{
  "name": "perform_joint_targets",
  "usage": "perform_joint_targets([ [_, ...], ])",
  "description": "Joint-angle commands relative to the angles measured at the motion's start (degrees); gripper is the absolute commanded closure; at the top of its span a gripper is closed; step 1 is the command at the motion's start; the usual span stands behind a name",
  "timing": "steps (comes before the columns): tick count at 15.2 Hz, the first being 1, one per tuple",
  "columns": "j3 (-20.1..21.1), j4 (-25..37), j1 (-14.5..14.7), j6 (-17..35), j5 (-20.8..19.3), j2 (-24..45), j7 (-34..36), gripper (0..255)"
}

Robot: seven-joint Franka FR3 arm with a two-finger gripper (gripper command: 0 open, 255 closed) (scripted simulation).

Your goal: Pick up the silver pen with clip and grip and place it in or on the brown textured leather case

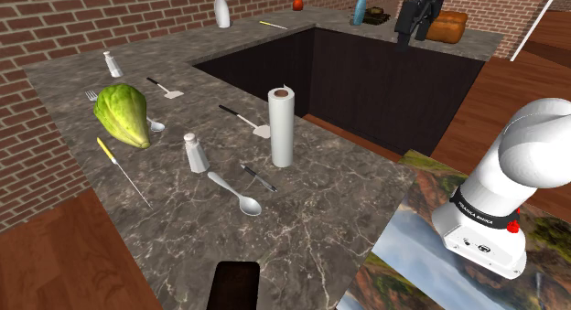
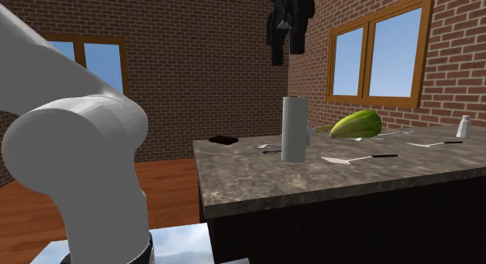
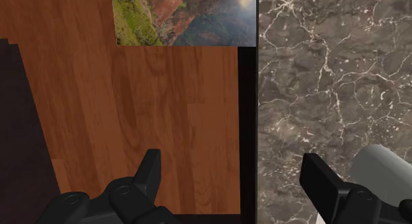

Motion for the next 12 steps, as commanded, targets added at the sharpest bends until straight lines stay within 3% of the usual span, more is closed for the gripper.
perform_joint_targets([
  [1, 0.0, 0.0, 0.0, 0.0, 0.0, 0.0, 0.0, 0],
  [12, 9.2, -4.3, 4.0, 14.9, 7.7, 10.3, 9.1, 0],
])
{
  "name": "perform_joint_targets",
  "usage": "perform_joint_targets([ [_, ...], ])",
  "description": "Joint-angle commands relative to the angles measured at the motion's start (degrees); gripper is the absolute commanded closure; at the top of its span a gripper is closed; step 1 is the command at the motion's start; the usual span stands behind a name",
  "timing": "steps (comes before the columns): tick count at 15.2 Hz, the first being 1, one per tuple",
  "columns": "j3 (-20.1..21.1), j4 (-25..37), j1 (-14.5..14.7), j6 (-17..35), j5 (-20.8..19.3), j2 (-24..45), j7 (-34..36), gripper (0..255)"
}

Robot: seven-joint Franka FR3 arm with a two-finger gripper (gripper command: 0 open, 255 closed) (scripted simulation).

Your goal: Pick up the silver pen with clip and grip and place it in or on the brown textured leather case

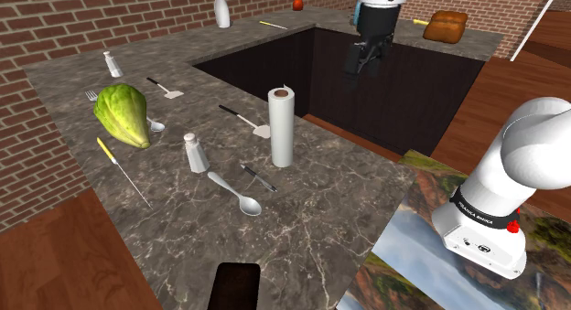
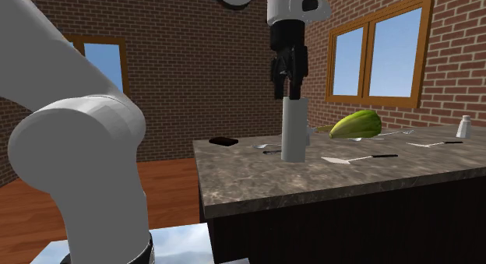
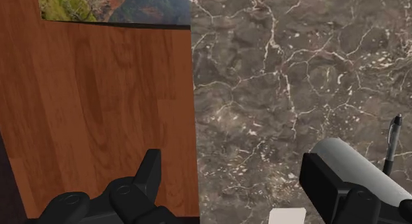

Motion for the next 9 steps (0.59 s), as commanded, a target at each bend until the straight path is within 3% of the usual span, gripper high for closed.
perform_joint_targets([
  [1, 1.7, -0.3, 0.7, 2.8, 1.2, 2.2, 1.6, 0],
  [9, 8.6, 2.3, 2.6, 13.6, 3.6, 14.7, 8.1, 0],
])
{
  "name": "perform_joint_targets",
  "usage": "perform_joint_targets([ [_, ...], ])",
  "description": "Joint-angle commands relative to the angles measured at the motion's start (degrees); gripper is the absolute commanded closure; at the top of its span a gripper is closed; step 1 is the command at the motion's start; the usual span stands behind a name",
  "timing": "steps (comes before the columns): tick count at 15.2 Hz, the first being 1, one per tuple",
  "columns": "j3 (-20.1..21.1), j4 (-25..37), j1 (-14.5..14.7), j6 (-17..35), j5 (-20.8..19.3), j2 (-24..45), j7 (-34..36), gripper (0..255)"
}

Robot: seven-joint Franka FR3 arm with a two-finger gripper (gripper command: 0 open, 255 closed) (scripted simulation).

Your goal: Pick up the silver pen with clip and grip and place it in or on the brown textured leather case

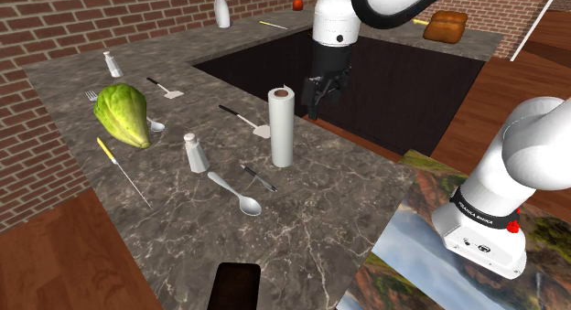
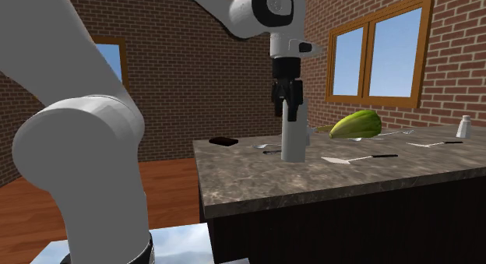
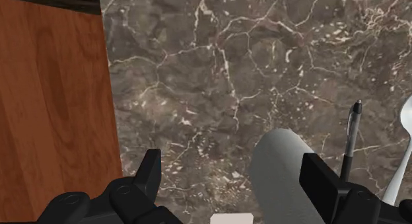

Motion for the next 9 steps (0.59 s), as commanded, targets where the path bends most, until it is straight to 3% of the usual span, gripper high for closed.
perform_joint_targets([
  [1, 1.9, 0.8, 0.5, 3.0, 0.2, 3.4, 1.9, 0],
  [9, 7.9, 8.1, 2.0, 11.8, -3.3, 19.2, 10.2, 0],
])
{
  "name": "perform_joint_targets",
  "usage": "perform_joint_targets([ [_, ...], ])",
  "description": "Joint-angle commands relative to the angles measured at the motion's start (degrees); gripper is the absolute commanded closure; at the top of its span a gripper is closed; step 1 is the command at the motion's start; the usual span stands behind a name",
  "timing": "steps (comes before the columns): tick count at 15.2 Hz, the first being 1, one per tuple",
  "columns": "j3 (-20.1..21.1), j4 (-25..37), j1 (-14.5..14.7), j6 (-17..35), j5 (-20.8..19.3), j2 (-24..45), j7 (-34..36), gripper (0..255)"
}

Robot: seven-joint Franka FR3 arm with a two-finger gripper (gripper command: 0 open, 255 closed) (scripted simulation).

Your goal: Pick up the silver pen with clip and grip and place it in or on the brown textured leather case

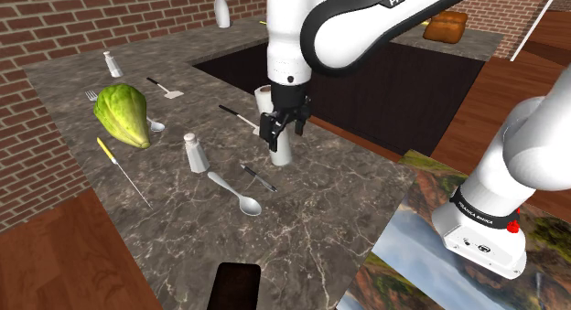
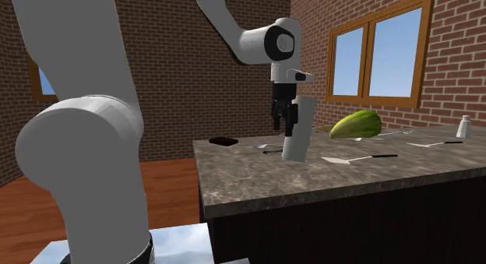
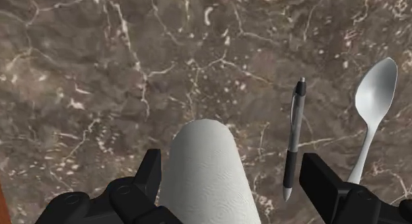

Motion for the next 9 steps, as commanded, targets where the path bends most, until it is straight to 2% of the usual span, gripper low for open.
perform_joint_targets([
  [1, 1.3, 2.2, 0.6, 2.0, -1.5, 4.1, 2.5, 0],
  [6, 2.9, 9.1, 3.0, 5.2, -6.8, 14.7, 8.4, 0],
  [9, 2.7, 8.3, 3.4, 7.3, -7.7, 16.1, 9.1, 0],
])
